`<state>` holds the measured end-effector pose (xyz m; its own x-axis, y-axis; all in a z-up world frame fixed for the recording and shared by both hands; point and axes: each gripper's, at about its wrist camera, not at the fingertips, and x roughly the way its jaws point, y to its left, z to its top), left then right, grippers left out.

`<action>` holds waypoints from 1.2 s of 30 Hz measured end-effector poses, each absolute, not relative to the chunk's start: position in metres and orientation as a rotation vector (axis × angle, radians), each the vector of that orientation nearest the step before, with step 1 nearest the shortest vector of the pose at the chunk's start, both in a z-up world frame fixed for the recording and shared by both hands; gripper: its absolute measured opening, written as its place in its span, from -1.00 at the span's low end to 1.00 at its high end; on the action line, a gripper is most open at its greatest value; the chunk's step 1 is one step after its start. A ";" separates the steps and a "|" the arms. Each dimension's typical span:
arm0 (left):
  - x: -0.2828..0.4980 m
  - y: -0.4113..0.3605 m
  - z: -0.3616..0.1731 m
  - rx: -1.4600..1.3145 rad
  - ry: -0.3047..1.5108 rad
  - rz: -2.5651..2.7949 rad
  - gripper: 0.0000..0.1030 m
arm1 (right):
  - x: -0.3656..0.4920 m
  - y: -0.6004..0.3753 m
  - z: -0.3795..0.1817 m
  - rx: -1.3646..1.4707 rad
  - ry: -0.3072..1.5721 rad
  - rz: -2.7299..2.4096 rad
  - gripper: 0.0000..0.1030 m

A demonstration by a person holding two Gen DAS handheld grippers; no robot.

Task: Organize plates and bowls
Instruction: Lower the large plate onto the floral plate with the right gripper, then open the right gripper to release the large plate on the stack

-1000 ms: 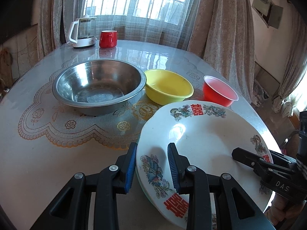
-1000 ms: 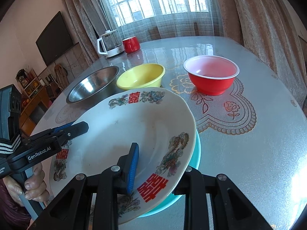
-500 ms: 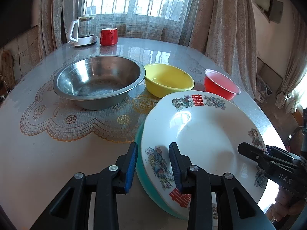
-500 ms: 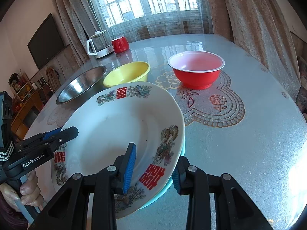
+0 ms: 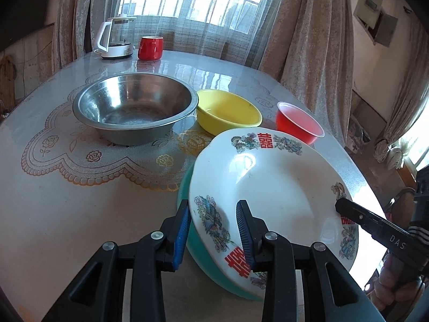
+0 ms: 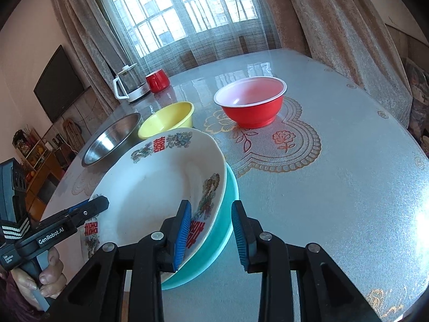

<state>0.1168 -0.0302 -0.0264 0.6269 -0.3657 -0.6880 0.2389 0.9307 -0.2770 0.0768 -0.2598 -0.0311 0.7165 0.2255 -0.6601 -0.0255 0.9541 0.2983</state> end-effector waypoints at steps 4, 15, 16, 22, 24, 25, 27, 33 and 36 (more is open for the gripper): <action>0.114 -0.026 -0.022 -0.198 0.815 -0.350 -0.33 | 0.079 -0.254 -0.033 0.254 0.766 0.124 -0.62; 0.106 -0.027 -0.018 -0.133 0.785 -0.276 -0.33 | 0.080 -0.254 -0.036 0.275 0.789 0.134 -0.61; 0.105 -0.025 -0.017 -0.130 0.779 -0.266 -0.33 | 0.080 -0.255 -0.036 0.281 0.789 0.136 -0.60; 0.089 -0.010 -0.013 -0.109 0.744 -0.205 -0.29 | 0.078 -0.256 -0.032 0.280 0.779 0.123 -0.48; 0.086 -0.002 -0.014 -0.115 0.750 -0.190 -0.25 | 0.077 -0.258 -0.025 0.273 0.754 0.104 -0.44; 0.084 0.002 -0.015 -0.115 0.752 -0.175 -0.25 | 0.076 -0.258 -0.020 0.268 0.742 0.089 -0.39; 0.080 0.012 -0.015 -0.128 0.747 -0.153 -0.24 | 0.077 -0.258 -0.010 0.253 0.715 0.073 -0.36; 0.072 0.044 -0.018 -0.160 0.747 -0.084 -0.20 | 0.089 -0.235 0.022 0.217 0.665 0.109 -0.27; 0.068 0.059 -0.021 -0.175 0.749 -0.037 -0.17 | 0.100 -0.210 0.028 0.205 0.672 0.173 -0.27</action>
<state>0.0682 0.0587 -0.0206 0.7322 -0.0956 -0.6743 -0.0289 0.9849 -0.1709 0.1001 -0.2099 0.0280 0.7695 0.2240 -0.5981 -0.0922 0.9657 0.2429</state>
